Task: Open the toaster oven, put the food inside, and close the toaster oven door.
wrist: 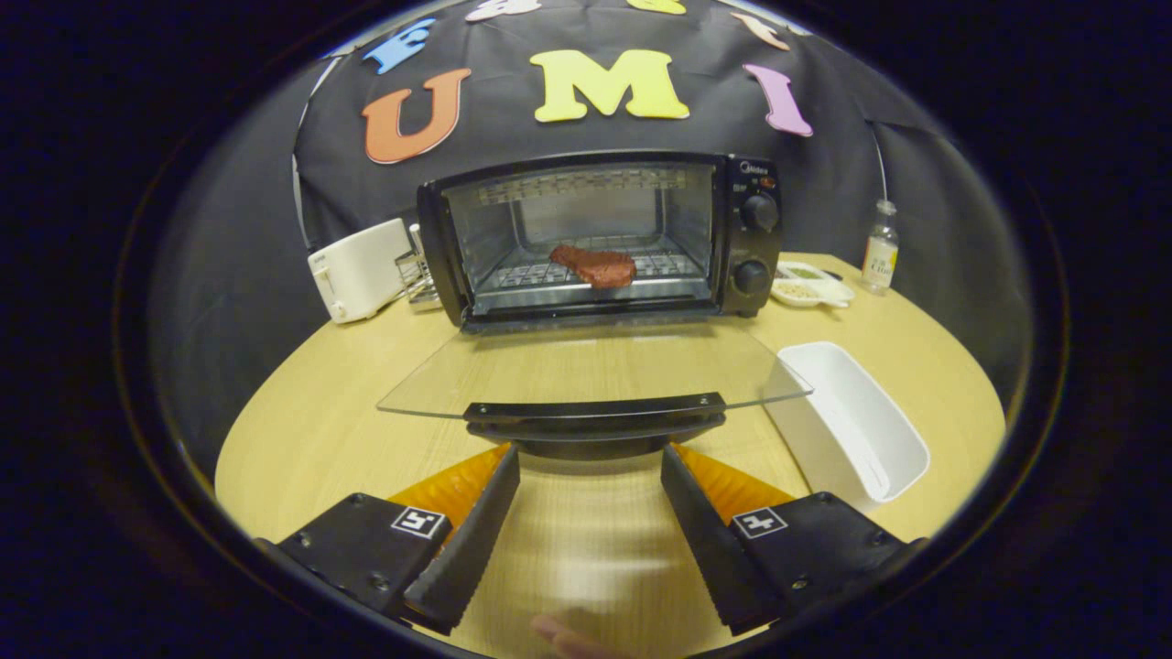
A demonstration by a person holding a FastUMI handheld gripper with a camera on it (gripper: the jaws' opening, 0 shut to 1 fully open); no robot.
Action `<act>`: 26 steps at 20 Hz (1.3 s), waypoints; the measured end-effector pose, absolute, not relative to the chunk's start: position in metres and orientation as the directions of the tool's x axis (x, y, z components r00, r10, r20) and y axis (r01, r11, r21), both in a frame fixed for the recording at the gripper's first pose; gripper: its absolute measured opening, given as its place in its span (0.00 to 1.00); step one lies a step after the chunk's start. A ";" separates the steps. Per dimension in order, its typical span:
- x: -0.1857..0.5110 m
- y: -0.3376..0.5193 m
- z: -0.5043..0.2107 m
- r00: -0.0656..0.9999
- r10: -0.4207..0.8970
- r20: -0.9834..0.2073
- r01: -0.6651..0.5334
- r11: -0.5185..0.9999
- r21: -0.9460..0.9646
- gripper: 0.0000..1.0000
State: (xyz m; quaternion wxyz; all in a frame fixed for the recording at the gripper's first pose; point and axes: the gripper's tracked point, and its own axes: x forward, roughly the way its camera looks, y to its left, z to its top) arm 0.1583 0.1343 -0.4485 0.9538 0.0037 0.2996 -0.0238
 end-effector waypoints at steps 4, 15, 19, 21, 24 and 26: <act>0.171 0.136 -0.416 0.879 -0.053 -0.474 0.028 0.998 -0.060 0.99; 0.232 0.142 -0.341 0.938 -0.045 -0.342 0.000 0.991 -0.131 0.99; 0.256 0.142 -0.333 0.935 -0.061 -0.349 0.013 0.990 -0.138 1.00; 0.265 0.141 -0.334 0.927 -0.075 -0.368 0.028 0.991 -0.133 1.00; 0.280 0.142 -0.338 0.915 -0.072 -0.396 0.025 0.992 -0.122 1.00; 0.286 0.138 -0.337 0.913 -0.077 -0.400 0.031 0.992 -0.121 1.00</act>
